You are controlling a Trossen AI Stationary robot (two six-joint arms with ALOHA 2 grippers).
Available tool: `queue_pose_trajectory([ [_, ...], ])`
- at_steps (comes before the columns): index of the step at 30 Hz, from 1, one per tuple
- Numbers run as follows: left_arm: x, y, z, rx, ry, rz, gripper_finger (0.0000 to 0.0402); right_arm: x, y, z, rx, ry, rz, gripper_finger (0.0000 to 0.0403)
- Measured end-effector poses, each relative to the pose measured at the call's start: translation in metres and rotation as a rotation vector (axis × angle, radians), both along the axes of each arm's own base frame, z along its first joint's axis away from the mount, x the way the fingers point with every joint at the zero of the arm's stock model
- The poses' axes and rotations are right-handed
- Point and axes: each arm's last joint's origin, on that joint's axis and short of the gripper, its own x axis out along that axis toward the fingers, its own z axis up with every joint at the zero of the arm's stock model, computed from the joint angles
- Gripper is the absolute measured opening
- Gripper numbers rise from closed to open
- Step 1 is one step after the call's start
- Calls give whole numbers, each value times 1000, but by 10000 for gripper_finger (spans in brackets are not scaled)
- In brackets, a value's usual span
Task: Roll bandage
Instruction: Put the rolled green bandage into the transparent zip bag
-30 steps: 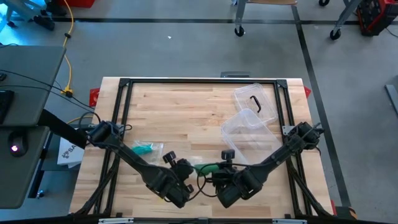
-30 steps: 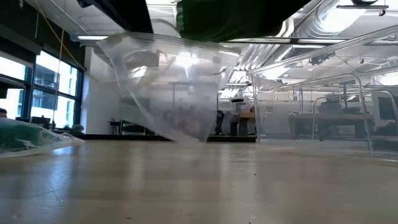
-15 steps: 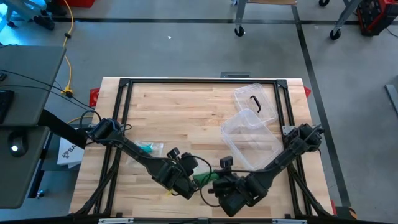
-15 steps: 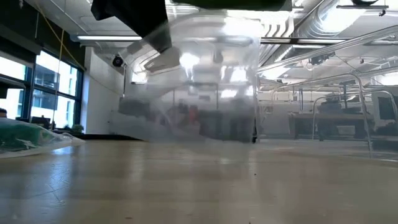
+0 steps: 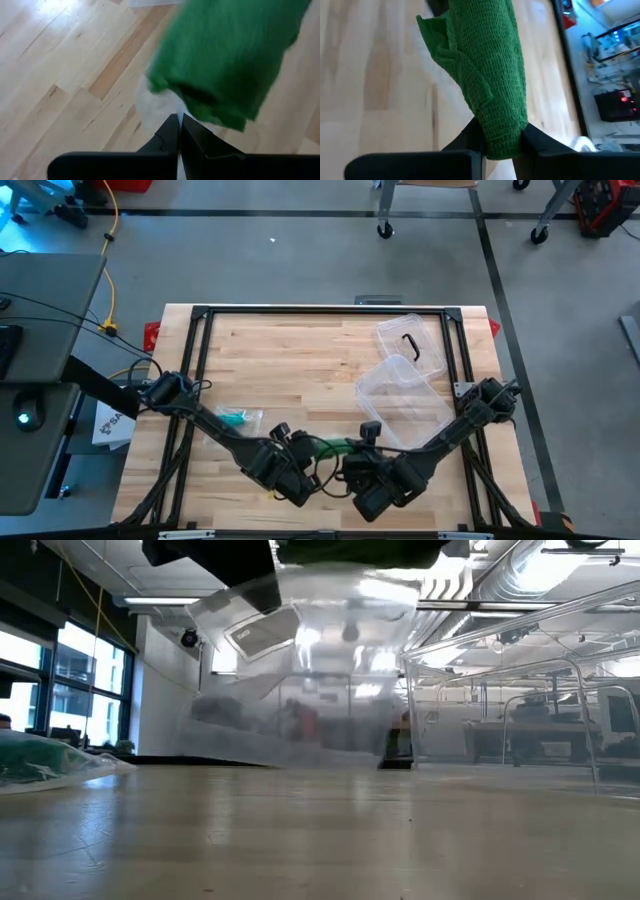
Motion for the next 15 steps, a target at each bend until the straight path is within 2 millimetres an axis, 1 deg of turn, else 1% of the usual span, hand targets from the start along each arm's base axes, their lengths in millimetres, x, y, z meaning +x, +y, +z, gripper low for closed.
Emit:
queue_pose_trajectory([
  [7, -1, 0, 0, 9, 4, -6, 0, 1, -1, 1, -17, -59, -40, 44],
  [11, -1, 0, 0, 13, 3, -5, 0, 1, -1, 0, -7, -4, 0, 44],
  [15, 0, 0, 0, 19, -6, -2, 0, -3, -3, -1, -5, 40, -10, 44],
])
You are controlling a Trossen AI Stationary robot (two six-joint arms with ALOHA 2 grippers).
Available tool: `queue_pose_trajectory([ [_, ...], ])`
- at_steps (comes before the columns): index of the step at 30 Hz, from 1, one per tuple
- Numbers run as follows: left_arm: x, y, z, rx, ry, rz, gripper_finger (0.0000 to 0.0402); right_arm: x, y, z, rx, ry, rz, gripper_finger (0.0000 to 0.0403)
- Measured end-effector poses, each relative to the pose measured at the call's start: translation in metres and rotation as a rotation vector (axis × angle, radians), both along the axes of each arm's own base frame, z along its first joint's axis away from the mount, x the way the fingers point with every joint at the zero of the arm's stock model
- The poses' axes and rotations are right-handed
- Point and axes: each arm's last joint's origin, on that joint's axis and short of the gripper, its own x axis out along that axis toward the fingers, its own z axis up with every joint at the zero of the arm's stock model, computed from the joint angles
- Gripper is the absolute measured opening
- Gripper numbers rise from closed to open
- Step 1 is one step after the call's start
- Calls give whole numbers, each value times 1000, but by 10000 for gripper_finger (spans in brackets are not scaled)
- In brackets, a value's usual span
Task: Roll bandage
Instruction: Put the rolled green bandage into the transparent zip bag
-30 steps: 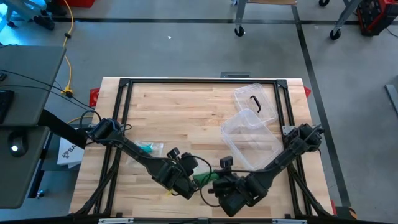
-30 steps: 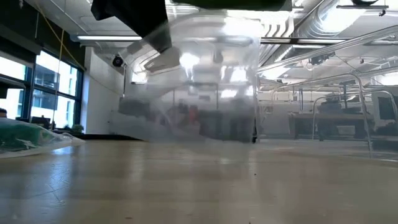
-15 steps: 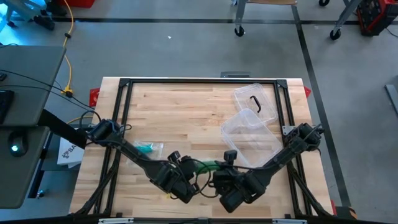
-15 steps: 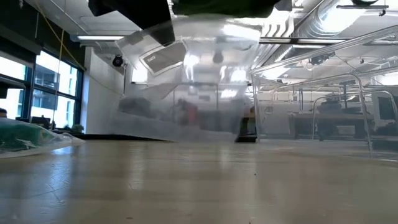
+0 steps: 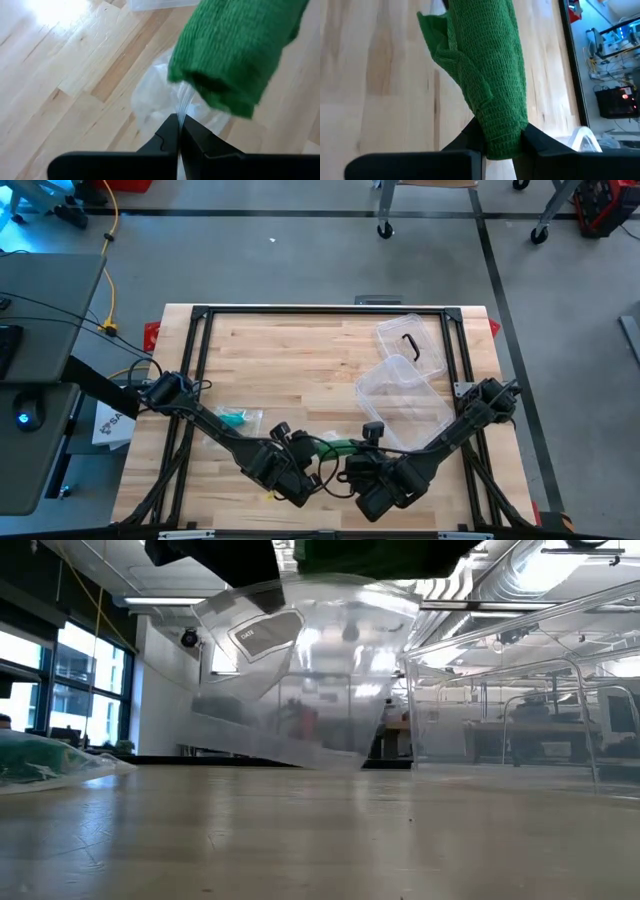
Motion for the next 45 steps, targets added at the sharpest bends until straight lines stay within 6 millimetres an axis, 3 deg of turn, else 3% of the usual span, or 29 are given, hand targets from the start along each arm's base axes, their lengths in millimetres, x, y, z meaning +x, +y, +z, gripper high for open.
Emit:
queue_pose_trajectory([
  [18, 5, 3, 9, -63, -73, 36, 0, -1, 0, -2, 1, 96, 60, 44],
  [27, 5, 8, 19, -81, -114, 50, 0, 6, 6, -23, -80, 91, 63, 44],
  [38, 8, -2, 23, -86, -167, -32, 0, 19, -26, -25, 56, 98, -168, 44],
  [45, 12, -1, 25, -63, -185, -60, 0, 33, -15, -23, 149, 1, -89, 44],
])
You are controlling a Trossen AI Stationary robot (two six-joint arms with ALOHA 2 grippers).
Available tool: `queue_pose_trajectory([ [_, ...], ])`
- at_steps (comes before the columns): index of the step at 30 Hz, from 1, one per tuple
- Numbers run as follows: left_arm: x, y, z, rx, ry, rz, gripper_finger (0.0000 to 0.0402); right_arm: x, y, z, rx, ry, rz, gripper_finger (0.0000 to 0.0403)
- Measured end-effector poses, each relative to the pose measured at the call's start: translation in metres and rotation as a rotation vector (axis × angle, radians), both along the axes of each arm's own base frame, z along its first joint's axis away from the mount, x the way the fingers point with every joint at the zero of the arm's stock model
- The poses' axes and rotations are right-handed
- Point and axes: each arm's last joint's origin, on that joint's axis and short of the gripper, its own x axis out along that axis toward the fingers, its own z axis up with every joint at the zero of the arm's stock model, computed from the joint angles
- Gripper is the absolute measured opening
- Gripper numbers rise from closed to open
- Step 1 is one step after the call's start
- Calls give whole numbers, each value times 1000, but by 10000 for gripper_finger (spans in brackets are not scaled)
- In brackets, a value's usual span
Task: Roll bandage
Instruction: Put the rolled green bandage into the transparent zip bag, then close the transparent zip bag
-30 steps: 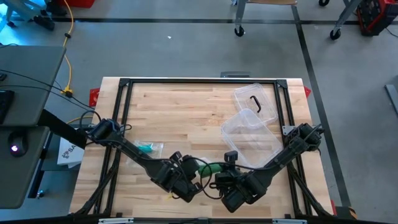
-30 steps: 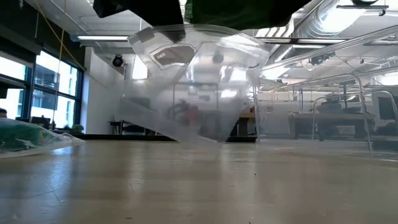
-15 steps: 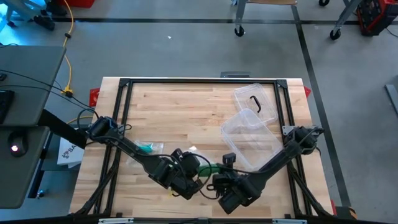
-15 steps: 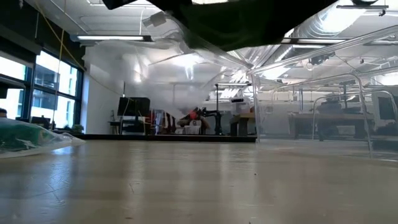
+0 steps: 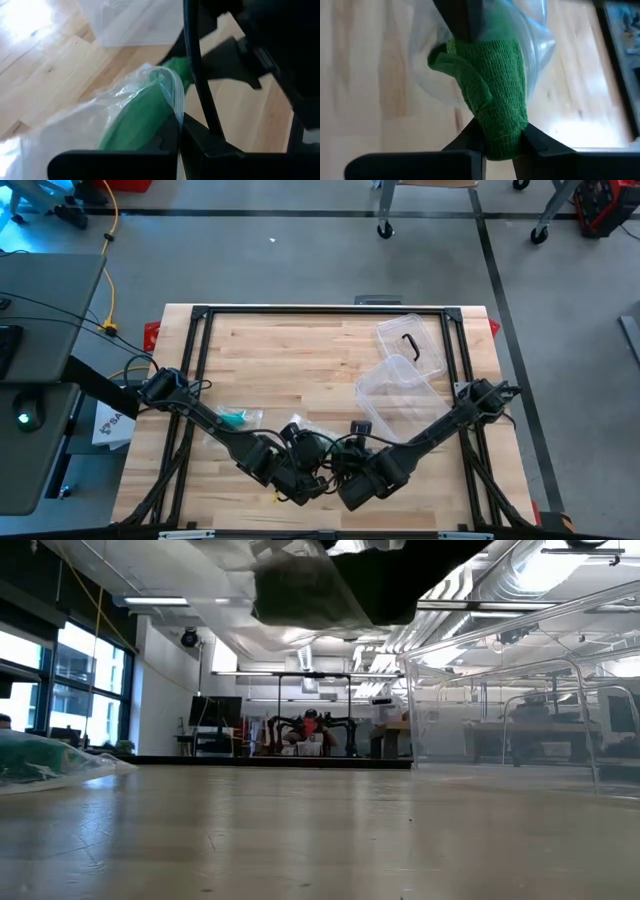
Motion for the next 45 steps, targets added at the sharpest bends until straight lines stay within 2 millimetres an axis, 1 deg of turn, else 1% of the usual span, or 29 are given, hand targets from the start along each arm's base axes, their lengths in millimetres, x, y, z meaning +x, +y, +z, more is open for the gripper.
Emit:
queue_pose_trajectory([
  [2, 0, 0, 0, 2, -2, 2, 0, 2, -1, 0, 34, -28, -32, 44],
  [7, 0, 1, 0, 9, -3, 7, 0, 10, -11, 0, 144, -76, -164, 44],
  [10, 0, 0, 0, 9, -3, 5, 0, 14, -11, 1, 184, -96, -162, 53],
  [12, 0, 0, 0, 8, -4, 4, 0, 16, -10, 1, 202, -95, -138, 76],
  [13, 0, 0, 0, 8, -3, 4, 0, 17, -9, 1, 214, -97, -131, 94],
  [17, -1, 0, 0, 9, 5, 5, 0, 18, -8, 2, 241, -99, -119, 182],
  [19, -3, 0, -2, 0, 22, 14, 0, 19, -7, 2, 259, -94, -107, 219],
  [22, -10, -1, -4, -10, 68, 40, 0, 17, -3, 3, 270, -98, -89, 249],
  [24, -17, -1, -7, -4, 118, 59, 0, 16, 2, 7, 265, -101, -56, 253],
  [29, -30, -3, -11, 2, 213, 83, 0, 10, 20, 26, 257, -109, 68, 255],
  [31, -32, -4, -12, -13, 238, 76, 0, 8, 28, 36, 250, -118, 124, 255],
  [34, -35, -1, -12, -32, 307, 58, 0, 4, 40, 55, 235, -150, 207, 255],
  [36, -36, 3, -7, -76, 318, 48, 0, 0, 48, 65, 223, -160, 266, 255],
  [38, -38, 3, 5, -99, 262, 33, 0, -6, 58, 74, 189, -181, 323, 256],
  [39, -39, 1, 10, -78, 220, 14, 0, -10, 63, 77, 161, -193, 347, 256],
  [41, -41, -2, 13, -19, 192, -13, 0, -17, 70, 78, 96, -202, 379, 256],
  [43, -43, 0, 9, -3, 260, -38, 0, -23, 74, 73, 49, -190, 391, 256],
  [45, -40, 0, 5, -6, 275, -38, 0, -25, 76, 65, 33, -175, 386, 256],
])
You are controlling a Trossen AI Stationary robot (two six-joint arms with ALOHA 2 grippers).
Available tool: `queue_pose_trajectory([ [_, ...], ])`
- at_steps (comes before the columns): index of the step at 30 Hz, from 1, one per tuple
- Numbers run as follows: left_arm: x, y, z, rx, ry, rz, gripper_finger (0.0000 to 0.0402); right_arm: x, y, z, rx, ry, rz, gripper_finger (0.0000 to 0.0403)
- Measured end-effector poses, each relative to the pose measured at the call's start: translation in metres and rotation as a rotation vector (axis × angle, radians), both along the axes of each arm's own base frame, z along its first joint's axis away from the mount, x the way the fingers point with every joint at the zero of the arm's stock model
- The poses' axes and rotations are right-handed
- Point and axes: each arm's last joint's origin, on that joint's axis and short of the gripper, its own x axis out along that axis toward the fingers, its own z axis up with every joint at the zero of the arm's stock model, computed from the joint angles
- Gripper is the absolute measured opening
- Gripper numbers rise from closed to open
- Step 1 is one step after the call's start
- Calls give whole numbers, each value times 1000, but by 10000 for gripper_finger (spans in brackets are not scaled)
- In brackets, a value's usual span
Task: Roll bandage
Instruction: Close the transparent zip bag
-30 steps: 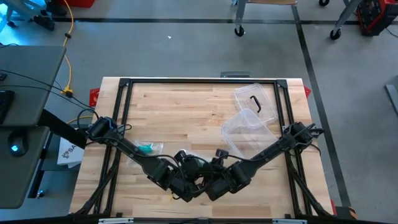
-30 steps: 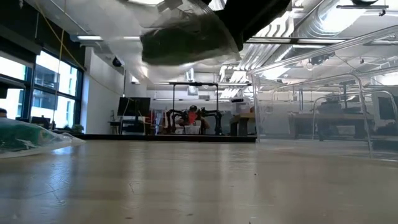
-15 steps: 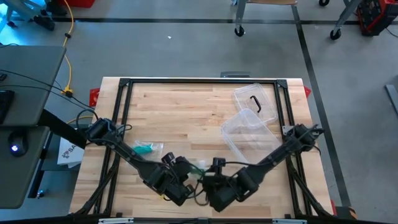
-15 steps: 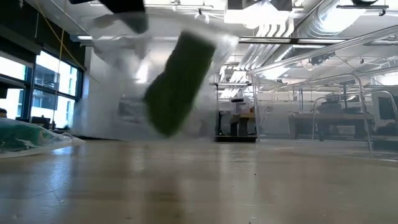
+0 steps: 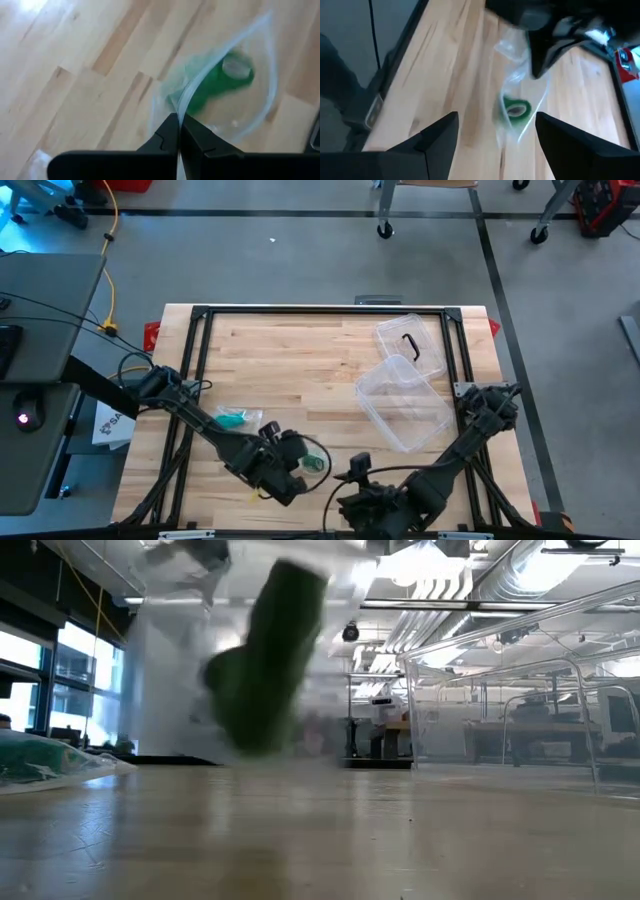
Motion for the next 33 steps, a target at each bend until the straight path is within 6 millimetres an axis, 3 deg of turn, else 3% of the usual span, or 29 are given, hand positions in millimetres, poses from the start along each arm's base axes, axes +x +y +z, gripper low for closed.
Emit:
queue_pose_trajectory([
  [6, 0, -6, 0, -21, -16, -21, 0, 6, -10, -49, -42, 69, -12, 256],
  [11, 0, -6, 0, -30, -26, -2, 0, 18, -16, -66, -100, -21, 24, 241],
  [18, 5, -11, 2, -61, -82, -21, 0, 34, -36, -74, -85, -4, 3, 180],
  [22, 8, -12, 4, -59, -115, -38, 0, 39, -46, -78, 44, 80, -2, 97],
  [26, 9, -12, 4, -61, -120, -35, 0, 38, -47, -81, 24, 102, 11, 13],
  [33, 3, -6, 11, -18, -97, -67, 27, 35, -41, -79, 61, 104, 6, 4],
])
